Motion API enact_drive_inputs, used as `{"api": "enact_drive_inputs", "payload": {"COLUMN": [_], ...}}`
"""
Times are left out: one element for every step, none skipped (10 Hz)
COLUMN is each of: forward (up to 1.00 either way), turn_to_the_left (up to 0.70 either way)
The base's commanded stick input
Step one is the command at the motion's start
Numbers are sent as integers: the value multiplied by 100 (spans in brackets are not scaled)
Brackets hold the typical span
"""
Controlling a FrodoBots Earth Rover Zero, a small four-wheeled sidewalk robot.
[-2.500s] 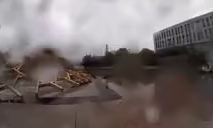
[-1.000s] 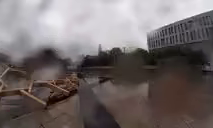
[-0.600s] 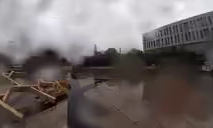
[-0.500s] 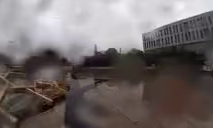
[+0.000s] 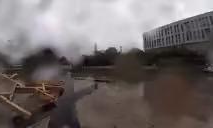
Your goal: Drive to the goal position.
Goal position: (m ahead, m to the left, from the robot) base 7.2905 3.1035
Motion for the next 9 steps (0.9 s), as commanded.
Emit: {"api": "enact_drive_inputs", "payload": {"forward": [100,100,100,100,100,100,100,100,100], "turn_to_the_left": [1,10,39,40,40,40,40,40,40]}}
